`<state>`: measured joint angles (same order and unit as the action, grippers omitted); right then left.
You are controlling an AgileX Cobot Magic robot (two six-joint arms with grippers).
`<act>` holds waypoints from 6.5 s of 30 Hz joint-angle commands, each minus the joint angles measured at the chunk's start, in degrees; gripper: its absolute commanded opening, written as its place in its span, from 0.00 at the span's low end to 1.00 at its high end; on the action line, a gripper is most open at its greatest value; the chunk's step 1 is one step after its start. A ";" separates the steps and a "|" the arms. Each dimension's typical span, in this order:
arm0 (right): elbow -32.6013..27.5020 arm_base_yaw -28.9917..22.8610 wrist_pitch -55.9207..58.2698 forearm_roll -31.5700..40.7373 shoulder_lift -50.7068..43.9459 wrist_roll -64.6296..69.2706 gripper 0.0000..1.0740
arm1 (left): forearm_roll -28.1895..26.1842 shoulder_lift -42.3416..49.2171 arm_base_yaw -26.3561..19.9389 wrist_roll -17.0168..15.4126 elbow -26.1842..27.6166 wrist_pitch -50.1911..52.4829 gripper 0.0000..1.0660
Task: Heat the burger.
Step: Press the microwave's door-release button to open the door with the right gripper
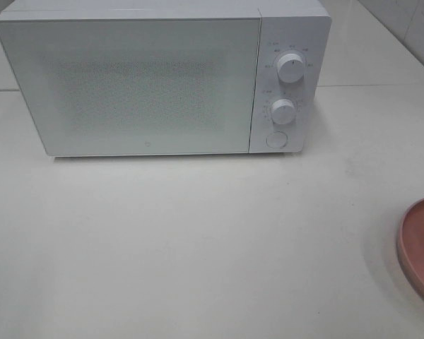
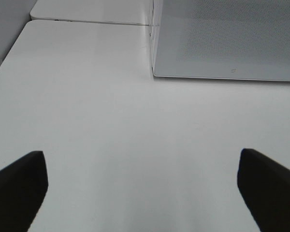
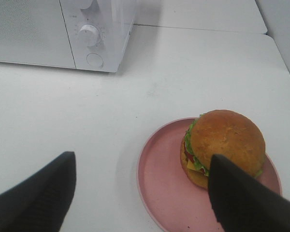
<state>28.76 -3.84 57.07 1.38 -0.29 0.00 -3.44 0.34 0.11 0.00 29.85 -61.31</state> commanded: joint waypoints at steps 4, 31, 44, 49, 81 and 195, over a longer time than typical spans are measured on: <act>-0.17 0.29 -0.11 0.00 -1.49 0.00 0.70 | -0.52 1.03 -0.17 0.00 -0.11 -0.06 0.94; 1.89 0.29 -1.49 0.00 1.78 0.00 0.70 | -0.52 1.03 -0.17 0.00 -0.11 -0.06 0.94; 1.95 0.29 -11.86 0.06 14.90 0.00 0.70 | -0.52 1.03 -0.17 0.00 -0.11 -0.06 0.94; 0.97 0.29 -17.30 0.17 19.19 0.00 0.70 | -0.52 1.03 -0.17 0.00 -0.11 -0.06 0.94; -1.09 0.29 -58.56 -0.46 52.88 2.41 0.70 | -0.52 1.03 -0.17 0.00 -0.11 -0.06 0.94; -2.06 -37.82 -117.57 42.34 107.43 75.29 0.00 | -0.52 0.97 -0.17 0.00 -0.11 -0.06 0.94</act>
<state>26.07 -42.11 -60.91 44.81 107.03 75.17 -3.44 0.34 0.11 0.00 29.85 -61.31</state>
